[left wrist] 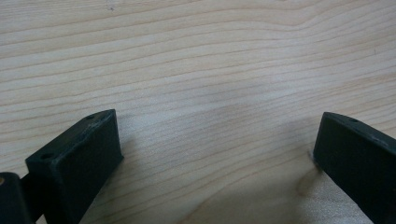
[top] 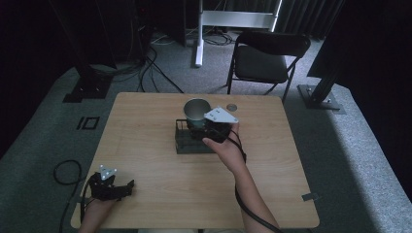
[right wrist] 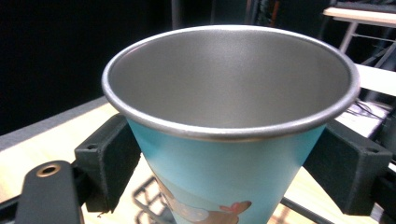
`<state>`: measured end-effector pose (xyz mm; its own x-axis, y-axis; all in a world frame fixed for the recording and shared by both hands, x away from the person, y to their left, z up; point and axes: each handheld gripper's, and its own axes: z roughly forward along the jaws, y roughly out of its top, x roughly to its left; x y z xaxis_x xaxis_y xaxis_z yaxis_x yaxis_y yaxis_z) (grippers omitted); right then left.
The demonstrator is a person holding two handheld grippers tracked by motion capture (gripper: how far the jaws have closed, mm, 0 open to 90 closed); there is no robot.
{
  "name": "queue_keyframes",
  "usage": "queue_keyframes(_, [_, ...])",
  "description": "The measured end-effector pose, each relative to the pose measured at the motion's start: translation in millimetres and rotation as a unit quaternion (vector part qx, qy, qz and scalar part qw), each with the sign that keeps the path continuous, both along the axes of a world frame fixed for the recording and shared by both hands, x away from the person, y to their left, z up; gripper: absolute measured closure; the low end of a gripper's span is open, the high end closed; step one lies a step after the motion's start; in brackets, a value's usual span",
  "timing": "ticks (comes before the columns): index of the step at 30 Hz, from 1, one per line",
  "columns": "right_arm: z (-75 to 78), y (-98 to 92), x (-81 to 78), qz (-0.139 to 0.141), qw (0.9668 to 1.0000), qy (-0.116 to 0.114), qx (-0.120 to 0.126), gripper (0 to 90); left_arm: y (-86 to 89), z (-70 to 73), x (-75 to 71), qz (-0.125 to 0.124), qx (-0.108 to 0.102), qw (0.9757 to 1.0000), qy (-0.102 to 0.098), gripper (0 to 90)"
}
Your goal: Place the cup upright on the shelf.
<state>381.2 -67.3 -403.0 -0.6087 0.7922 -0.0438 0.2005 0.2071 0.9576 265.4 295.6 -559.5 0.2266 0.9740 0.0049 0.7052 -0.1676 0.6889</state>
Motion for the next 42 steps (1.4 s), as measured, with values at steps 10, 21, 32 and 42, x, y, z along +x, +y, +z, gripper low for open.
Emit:
queue_keyframes(10, [-18.0,-32.1,13.5,-0.062,0.998,0.011,-0.007,15.1,0.0,0.0,0.0,0.0,0.001,1.0,0.0,1.4])
queue_keyframes(21, [-47.7,-52.0,22.5,-0.105,0.9937,0.037,-0.004,15.1,0.0,0.0,-0.1,0.0,0.0,1.0,0.001,1.4])
queue_keyframes(32, [-68.9,-57.4,24.8,-0.122,0.9908,0.059,-0.003,15.1,0.0,0.0,-0.1,0.0,0.0,1.0,0.0,1.5])
queue_keyframes(42, [-81.2,-58.2,25.1,-0.132,0.9889,0.068,0.007,15.2,0.0,0.0,-0.1,0.0,0.0,1.0,0.0,1.4])
